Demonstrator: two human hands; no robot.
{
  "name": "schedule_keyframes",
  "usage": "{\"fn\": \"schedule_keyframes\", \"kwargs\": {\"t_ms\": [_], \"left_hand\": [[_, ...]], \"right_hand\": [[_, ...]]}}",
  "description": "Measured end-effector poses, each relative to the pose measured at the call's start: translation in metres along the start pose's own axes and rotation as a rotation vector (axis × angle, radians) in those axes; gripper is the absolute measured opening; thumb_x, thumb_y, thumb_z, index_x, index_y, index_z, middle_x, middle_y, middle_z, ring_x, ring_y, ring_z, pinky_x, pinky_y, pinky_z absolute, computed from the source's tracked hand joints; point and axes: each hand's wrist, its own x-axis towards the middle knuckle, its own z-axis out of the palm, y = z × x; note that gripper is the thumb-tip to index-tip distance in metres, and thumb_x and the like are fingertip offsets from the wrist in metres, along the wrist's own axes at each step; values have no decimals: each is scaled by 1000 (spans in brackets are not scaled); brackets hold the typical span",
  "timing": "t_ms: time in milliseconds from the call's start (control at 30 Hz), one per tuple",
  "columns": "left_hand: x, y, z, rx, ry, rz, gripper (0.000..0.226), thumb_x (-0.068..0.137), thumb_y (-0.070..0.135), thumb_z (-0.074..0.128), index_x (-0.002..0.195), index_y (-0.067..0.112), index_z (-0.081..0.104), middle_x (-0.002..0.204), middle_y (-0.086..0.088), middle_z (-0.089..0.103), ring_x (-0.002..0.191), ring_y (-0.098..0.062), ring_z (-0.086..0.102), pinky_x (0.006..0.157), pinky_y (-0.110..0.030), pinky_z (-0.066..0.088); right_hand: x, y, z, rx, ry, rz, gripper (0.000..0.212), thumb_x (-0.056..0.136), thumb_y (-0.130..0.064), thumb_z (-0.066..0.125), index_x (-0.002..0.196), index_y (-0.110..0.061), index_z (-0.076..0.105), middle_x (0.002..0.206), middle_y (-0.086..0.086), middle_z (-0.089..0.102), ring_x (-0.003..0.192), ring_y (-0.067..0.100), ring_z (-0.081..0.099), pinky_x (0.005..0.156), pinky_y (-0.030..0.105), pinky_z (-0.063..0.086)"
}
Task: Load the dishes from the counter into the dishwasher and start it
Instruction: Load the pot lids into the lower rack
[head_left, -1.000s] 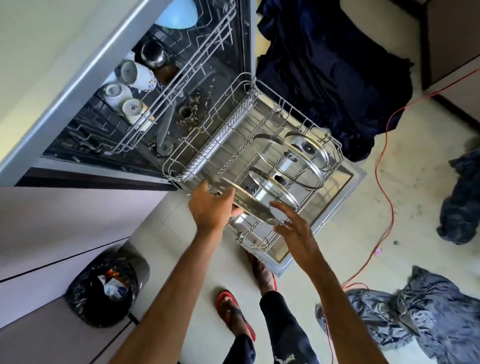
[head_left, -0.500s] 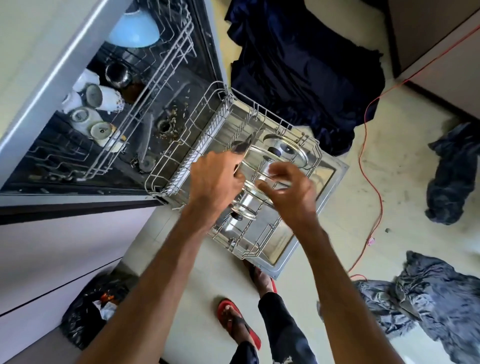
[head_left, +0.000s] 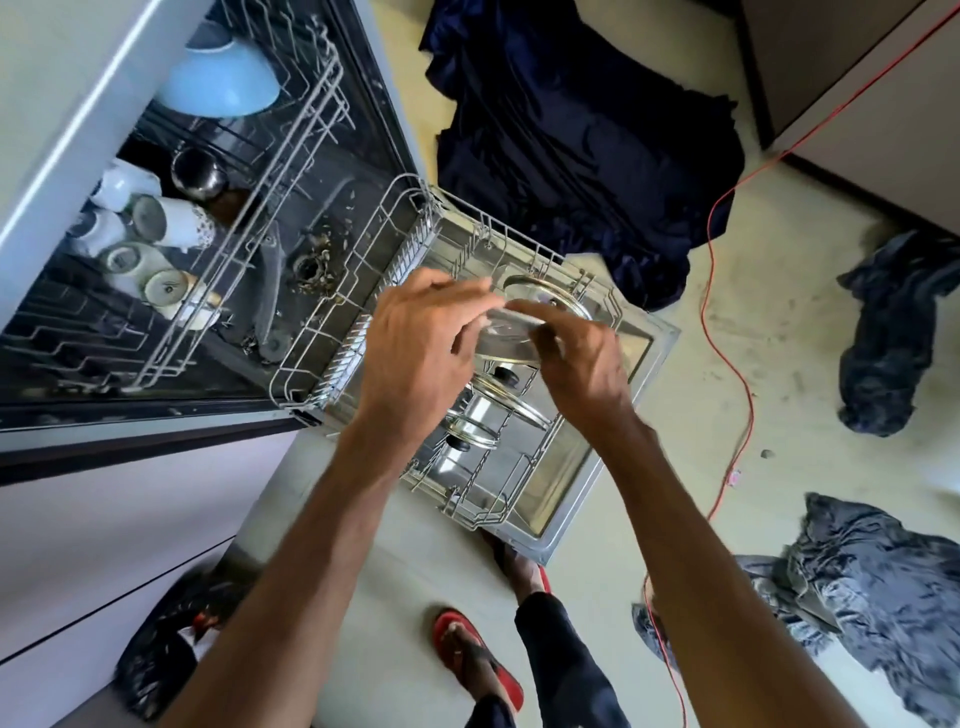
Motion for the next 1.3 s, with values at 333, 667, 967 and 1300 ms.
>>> {"fn": "schedule_keyframes", "kwargs": {"t_ms": [333, 667, 967, 1300], "left_hand": [[14, 9, 80, -123, -28, -251, 51, 92, 8, 58, 140, 3, 45, 145, -15, 49, 137, -27, 45, 111, -43, 43], [-20, -17, 155, 92, -674, -229, 103, 92, 19, 69, 159, 6, -9, 166, -18, -13, 155, -30, -8, 127, -42, 10], [-23, -22, 155, 7, -673, -251, 107, 90, 8, 69, 158, 10, -14, 165, -14, -20, 154, -27, -14, 127, -41, 9], [-19, -13, 163, 8, -619, -297, 105, 91, 6, 67, 158, 11, -13, 165, -12, -23, 153, -26, -15, 126, -38, 3]], "right_hand": [[70, 40, -62, 51, 371, 330, 16, 100, -13, 57, 108, -11, 71, 70, -17, 58, 59, -8, 54, 51, 10, 37], [97, 129, -5, -96, -15, 417, 34, 96, -12, 50, 121, -25, 69, 93, 2, 75, 79, 17, 70, 69, 39, 60], [101, 142, 26, -101, 40, 405, 34, 101, -7, 49, 121, -29, 64, 95, 2, 75, 77, 16, 72, 64, 40, 63], [88, 183, 52, -241, -244, 517, 28, 105, -23, 45, 130, -19, 58, 114, 18, 68, 102, 36, 66, 89, 47, 56]]}}
